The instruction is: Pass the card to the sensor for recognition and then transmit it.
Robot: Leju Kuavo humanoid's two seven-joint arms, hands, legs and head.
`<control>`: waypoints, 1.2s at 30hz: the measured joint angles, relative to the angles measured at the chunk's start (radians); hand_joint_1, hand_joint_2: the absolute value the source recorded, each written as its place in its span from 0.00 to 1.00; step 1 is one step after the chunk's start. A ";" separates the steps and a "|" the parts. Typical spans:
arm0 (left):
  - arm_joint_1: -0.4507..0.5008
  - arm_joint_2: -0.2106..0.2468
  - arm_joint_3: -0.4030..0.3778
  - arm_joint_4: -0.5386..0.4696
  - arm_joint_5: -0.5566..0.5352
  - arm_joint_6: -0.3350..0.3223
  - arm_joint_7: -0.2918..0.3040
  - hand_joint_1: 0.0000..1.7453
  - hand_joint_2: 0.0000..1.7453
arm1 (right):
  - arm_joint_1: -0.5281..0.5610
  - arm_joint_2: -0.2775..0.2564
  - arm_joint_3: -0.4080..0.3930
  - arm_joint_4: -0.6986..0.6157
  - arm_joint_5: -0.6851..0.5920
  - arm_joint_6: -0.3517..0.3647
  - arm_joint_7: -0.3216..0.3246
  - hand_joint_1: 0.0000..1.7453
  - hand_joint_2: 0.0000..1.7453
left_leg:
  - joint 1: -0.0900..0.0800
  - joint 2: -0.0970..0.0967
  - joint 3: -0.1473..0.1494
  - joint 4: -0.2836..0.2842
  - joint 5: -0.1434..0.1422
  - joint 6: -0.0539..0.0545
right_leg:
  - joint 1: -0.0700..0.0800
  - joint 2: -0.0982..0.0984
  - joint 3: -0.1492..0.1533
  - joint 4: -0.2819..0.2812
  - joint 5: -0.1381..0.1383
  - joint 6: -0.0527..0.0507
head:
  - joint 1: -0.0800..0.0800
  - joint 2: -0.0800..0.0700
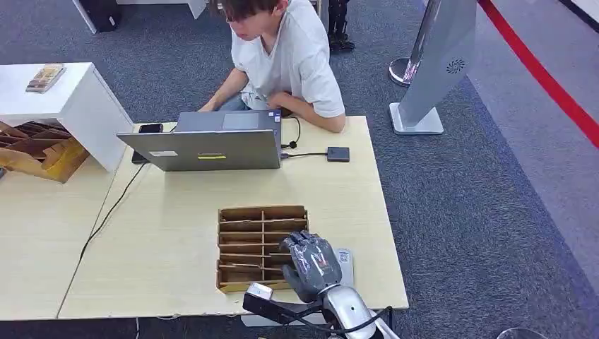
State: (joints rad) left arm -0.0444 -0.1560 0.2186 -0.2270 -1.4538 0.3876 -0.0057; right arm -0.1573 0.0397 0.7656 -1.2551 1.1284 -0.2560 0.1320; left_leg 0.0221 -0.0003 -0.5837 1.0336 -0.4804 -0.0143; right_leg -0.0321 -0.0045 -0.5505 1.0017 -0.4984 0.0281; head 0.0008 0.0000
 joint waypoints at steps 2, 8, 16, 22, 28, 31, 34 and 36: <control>0.000 0.001 0.000 0.000 0.000 0.000 0.000 0.00 0.00 | 0.000 0.000 0.000 0.000 0.000 0.000 0.000 0.48 1.00 | 0.000 0.000 0.000 0.000 0.000 0.000 | 0.000 0.000 0.000 0.000 0.000 0.000 | 0.000 0.000; 0.000 0.001 0.000 0.000 0.000 0.000 0.000 0.00 0.00 | 0.000 0.000 0.000 0.000 0.000 0.000 0.000 0.58 1.00 | 0.000 0.000 0.000 0.000 0.000 0.000 | 0.000 0.000 0.000 0.000 0.000 0.000 | 0.000 0.000; 0.000 0.001 -0.002 -0.001 0.006 0.000 0.000 0.00 0.00 | -0.006 0.001 -0.002 -0.002 0.003 -0.002 0.000 0.78 1.00 | 0.000 0.000 0.000 0.000 0.000 0.000 | 0.000 0.000 0.000 0.000 0.000 0.000 | 0.000 0.000; 0.000 0.002 -0.011 -0.001 0.011 -0.002 0.000 0.00 0.00 | -0.005 0.002 -0.006 -0.002 0.011 -0.006 0.001 0.90 1.00 | 0.000 0.000 0.000 0.000 0.000 0.000 | 0.000 0.000 0.000 0.000 0.000 0.000 | 0.000 0.000; -0.001 0.003 -0.023 -0.003 0.014 -0.003 0.000 0.00 0.00 | -0.005 0.002 -0.009 -0.002 0.014 -0.013 0.001 1.00 1.00 | 0.000 0.000 0.000 0.000 0.000 0.000 | 0.000 0.000 0.000 0.000 0.000 0.000 | 0.000 0.000; -0.001 0.003 -0.023 -0.003 0.014 -0.003 0.000 0.00 0.00 | -0.005 0.002 -0.009 -0.002 0.014 -0.013 0.001 1.00 1.00 | 0.000 0.000 0.000 0.000 0.000 0.000 | 0.000 0.000 0.000 0.000 0.000 0.000 | 0.000 0.000; -0.001 0.003 -0.023 -0.003 0.014 -0.003 0.000 0.00 0.00 | -0.005 0.002 -0.009 -0.002 0.014 -0.013 0.001 1.00 1.00 | 0.000 0.000 0.000 0.000 0.000 0.000 | 0.000 0.000 0.000 0.000 0.000 0.000 | 0.000 0.000; -0.001 0.003 -0.024 -0.003 0.015 -0.004 0.000 0.00 0.00 | -0.005 0.002 -0.010 -0.002 0.015 -0.018 0.001 1.00 1.00 | 0.000 0.000 0.000 0.000 0.000 0.000 | 0.000 0.000 0.000 0.000 0.000 0.000 | 0.000 0.000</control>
State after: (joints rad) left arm -0.0453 -0.1534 0.1942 -0.2296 -1.4385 0.3838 -0.0057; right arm -0.1619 0.0420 0.7557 -1.2566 1.1433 -0.2739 0.1328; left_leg 0.0221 -0.0004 -0.5838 1.0337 -0.4803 -0.0143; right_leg -0.0321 -0.0048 -0.5505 1.0017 -0.4984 0.0281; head 0.0008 0.0000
